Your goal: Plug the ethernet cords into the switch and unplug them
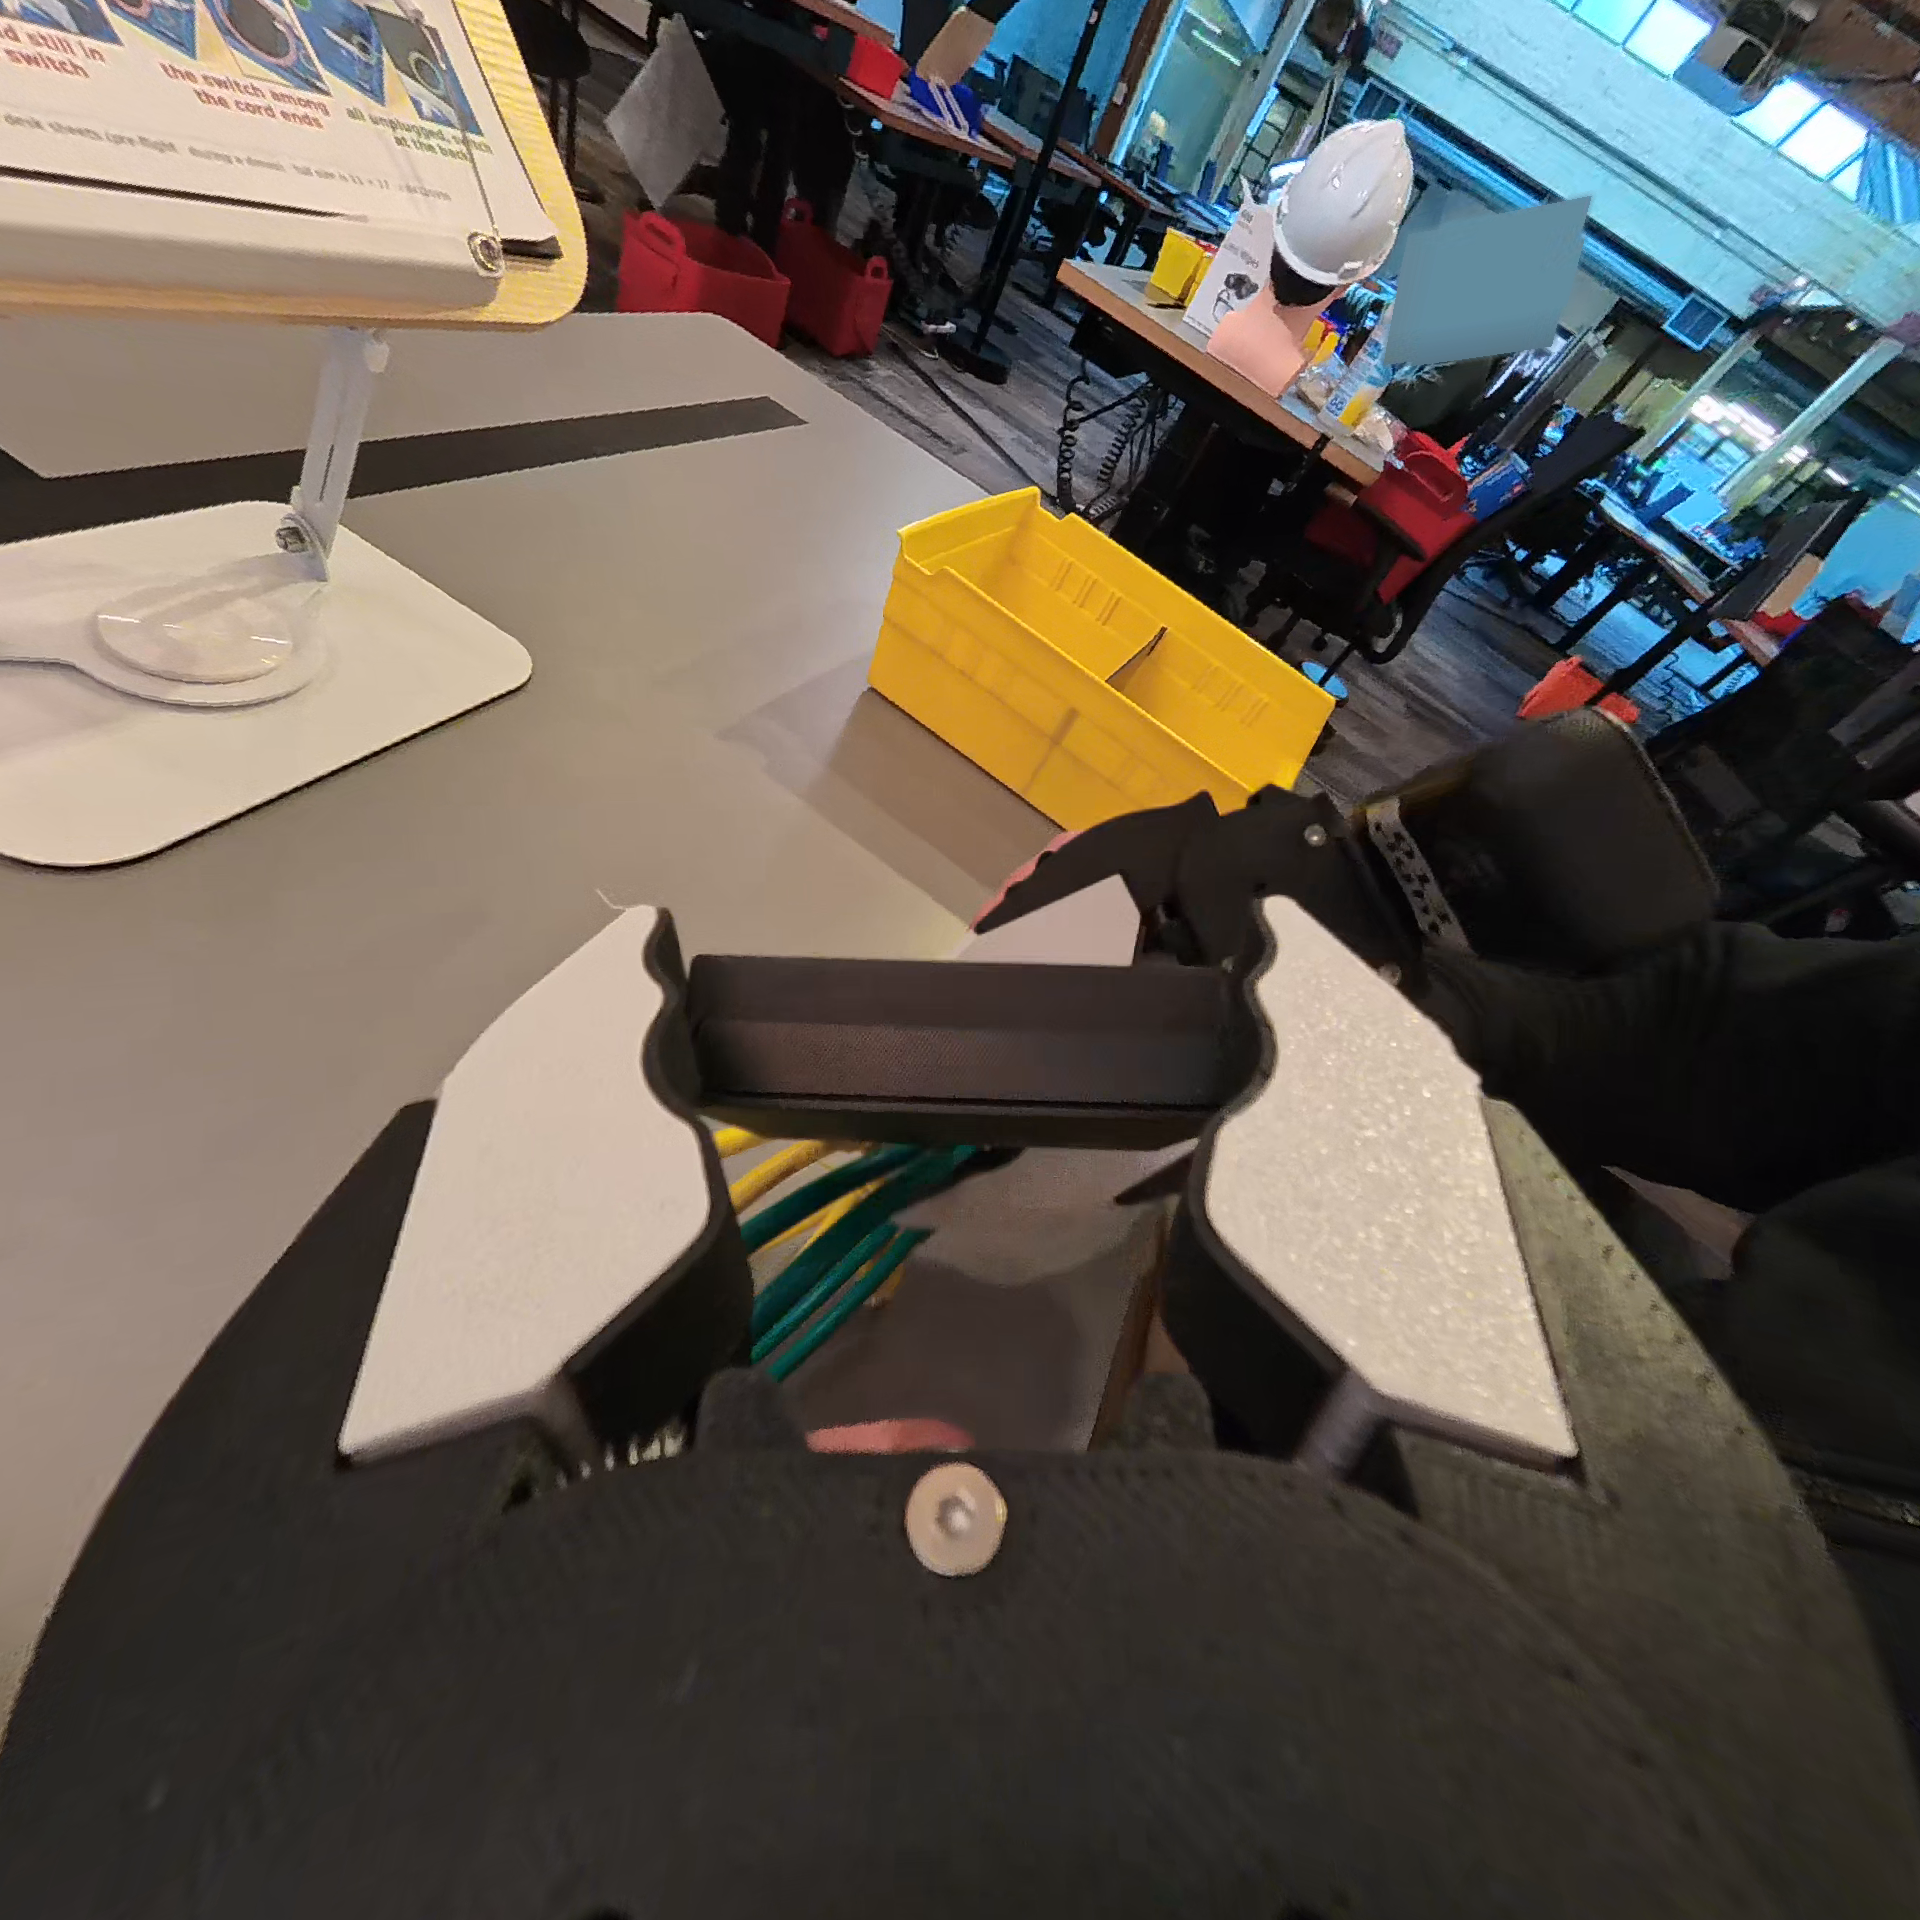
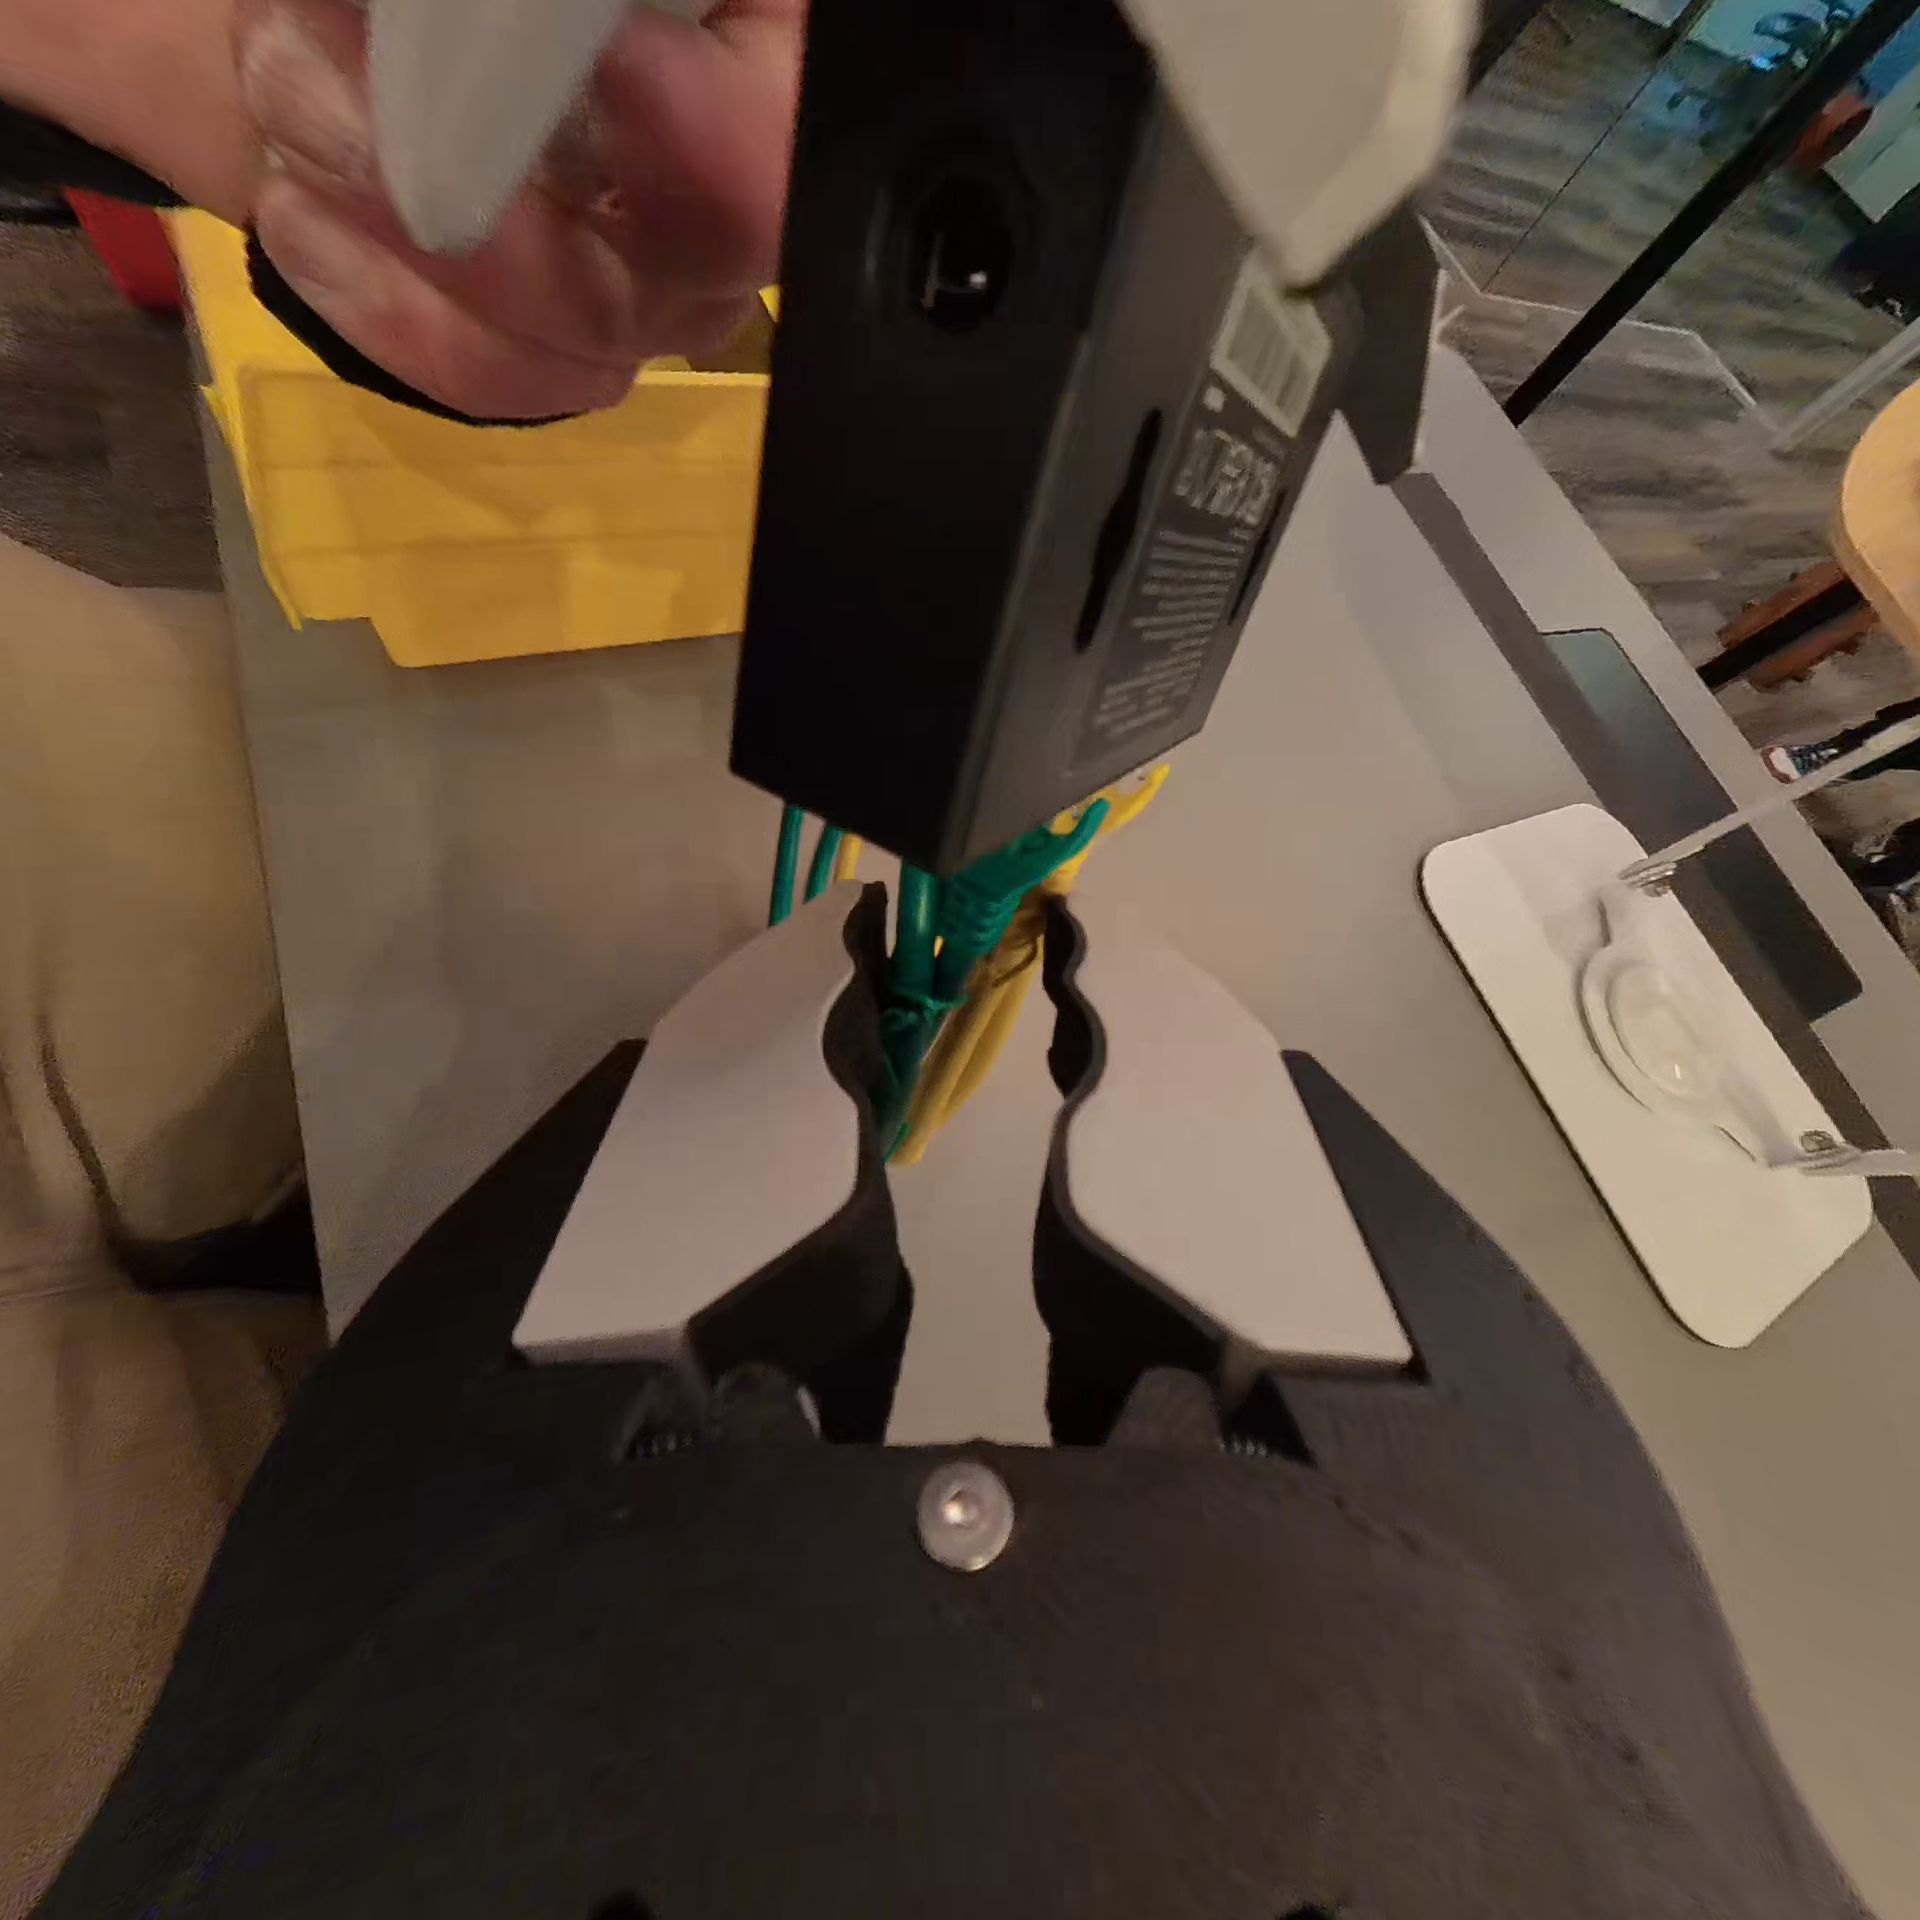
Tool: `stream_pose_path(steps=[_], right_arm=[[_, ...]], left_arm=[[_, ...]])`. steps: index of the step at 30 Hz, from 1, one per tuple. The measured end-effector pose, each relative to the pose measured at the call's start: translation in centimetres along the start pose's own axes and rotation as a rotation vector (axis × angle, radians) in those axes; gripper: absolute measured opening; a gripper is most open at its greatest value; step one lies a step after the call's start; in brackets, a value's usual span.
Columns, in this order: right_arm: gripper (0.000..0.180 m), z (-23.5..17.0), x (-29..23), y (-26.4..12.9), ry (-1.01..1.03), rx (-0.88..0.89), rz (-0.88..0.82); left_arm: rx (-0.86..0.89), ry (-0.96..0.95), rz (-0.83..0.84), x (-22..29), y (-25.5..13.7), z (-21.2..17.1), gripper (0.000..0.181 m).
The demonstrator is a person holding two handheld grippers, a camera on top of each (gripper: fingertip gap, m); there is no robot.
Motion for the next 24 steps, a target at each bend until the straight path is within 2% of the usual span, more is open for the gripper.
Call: stream_pose_path(steps=[3, 4, 6, 8, 12, 15, 18, 20, 22, 24], right_arm=[[0.016, -0.2, 0.9, -0.5, -0.051, 0.013, -0.059], [0.01, -0.5, 1.3, -0.7, -0.08, 0.021, -0.095], [0.01, -0.7, 1.7, -1.1, -0.064, 0.039, -0.098], [0.009, -0.9, 2.3, -1.3, -0.085, 0.031, -0.138], [0.009, -1.7, 2.9, -1.4, -0.111, 0.032, -0.154], [0.008, -1.5, 3.4, -1.9, -0.167, 0.046, -0.175], [0.008, -1.2, 4.5, -3.0, -0.279, 0.078, -0.253], [0.009, -0.8, 5.1, -3.9, -0.356, 0.097, -0.309], [0.009, -0.4, 5.0, -4.6, -0.432, 0.136, -0.29], [0.009, 0.1, 4.8, -5.3, -0.473, 0.171, -0.291]], left_arm=[[-0.013, -0.038, -0.034, -0.1, -0.4, -0.2, 0.097], [-0.008, -0.024, -0.049, 0.0, -0.6, -0.2, 0.08], [-0.061, 0.0, 0.003, -0.7, -0.5, -0.9, 0.086], [-0.105, -0.038, -0.021, -0.8, 0.3, -1.9, 0.098], [-0.14, -0.045, -0.023, -1.1, 0.4, -2.3, 0.098], [-0.228, 0.081, 0.039, -1.1, 0.3, -2.6, 0.106], [-0.315, 0.277, 0.108, -0.7, 0.3, -2.7, 0.106], [-0.294, 0.312, 0.093, -0.2, 0.6, -2.5, 0.103], [-0.277, 0.334, 0.05, 0.5, 1.0, -2.4, 0.104], [-0.311, 0.417, 0.106, 0.3, 1.0, -2.5, 0.103]])
Point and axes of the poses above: each gripper's, where its closed fingertips meet, y out along the fingers, z out of its top, x = y × z across the jaws, the point moved 4 cm from there along -y, back along the fingers, and after that the axes turned 12 degrees about -z, right-handed, at the moved point
